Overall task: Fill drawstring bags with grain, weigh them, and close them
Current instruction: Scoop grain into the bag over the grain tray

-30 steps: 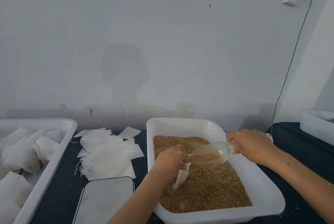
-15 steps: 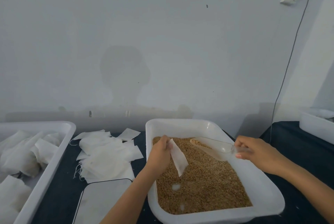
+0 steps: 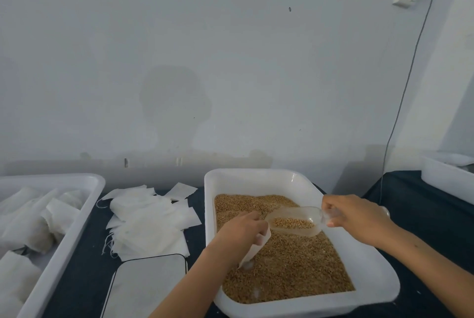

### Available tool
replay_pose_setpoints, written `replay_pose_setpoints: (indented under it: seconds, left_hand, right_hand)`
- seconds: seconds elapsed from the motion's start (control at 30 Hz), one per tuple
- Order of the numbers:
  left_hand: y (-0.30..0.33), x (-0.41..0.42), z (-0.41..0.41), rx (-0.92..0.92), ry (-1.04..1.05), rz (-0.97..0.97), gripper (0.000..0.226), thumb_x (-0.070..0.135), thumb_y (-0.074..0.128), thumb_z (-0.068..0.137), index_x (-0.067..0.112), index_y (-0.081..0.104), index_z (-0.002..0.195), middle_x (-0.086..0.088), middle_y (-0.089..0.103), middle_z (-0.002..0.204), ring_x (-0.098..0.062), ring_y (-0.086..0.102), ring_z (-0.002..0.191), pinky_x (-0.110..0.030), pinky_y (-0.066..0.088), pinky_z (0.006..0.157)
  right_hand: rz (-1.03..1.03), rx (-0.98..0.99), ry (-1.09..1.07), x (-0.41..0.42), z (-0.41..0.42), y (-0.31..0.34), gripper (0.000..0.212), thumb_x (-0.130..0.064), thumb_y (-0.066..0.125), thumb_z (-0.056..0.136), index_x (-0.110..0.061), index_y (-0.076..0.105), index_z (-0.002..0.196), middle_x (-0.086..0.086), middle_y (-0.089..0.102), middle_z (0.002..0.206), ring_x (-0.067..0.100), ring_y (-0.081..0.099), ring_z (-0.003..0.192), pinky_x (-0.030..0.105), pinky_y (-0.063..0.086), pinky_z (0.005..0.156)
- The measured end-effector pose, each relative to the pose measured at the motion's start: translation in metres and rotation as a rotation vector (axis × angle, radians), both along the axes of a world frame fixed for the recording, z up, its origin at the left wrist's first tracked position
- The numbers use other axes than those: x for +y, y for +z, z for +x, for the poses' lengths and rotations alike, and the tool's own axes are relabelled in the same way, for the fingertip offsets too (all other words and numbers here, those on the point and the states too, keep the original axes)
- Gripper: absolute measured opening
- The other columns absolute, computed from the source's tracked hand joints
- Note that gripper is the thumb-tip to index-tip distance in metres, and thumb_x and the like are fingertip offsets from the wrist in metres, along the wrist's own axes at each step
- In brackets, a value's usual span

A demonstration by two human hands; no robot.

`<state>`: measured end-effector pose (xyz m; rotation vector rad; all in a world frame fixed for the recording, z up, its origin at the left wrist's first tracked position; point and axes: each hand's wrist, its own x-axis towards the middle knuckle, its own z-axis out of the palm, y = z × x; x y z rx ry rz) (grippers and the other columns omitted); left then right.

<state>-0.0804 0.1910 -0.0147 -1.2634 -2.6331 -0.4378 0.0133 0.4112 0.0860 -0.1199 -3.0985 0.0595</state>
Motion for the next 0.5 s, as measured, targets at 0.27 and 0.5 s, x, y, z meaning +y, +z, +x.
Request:
replay_pose_setpoints:
  seconds: [0.27, 0.5]
  left_hand:
    - [-0.001, 0.000, 0.000, -0.019, 0.011, 0.089, 0.013, 0.012, 0.059, 0.089, 0.012, 0.055, 0.100, -0.001, 0.055, 0.109, -0.017, 0.046, 0.101, -0.021, 0.029, 0.077]
    - [0.002, -0.001, 0.001, -0.031, 0.003, 0.097, 0.012, 0.013, 0.059, 0.089, 0.010, 0.056, 0.100, -0.003, 0.056, 0.109, -0.017, 0.045, 0.101, -0.020, 0.028, 0.077]
  right_hand:
    - [0.082, -0.074, 0.040, -0.016, -0.008, 0.013, 0.012, -0.008, 0.048, 0.091, -0.018, 0.048, 0.084, -0.010, 0.045, 0.072, 0.001, 0.036, 0.058, 0.013, 0.033, 0.050]
    - [0.303, 0.095, 0.064, -0.020, -0.006, 0.016, 0.025, -0.010, 0.051, 0.091, -0.033, 0.044, 0.086, -0.015, 0.045, 0.065, 0.003, 0.042, 0.064, 0.015, 0.017, 0.052]
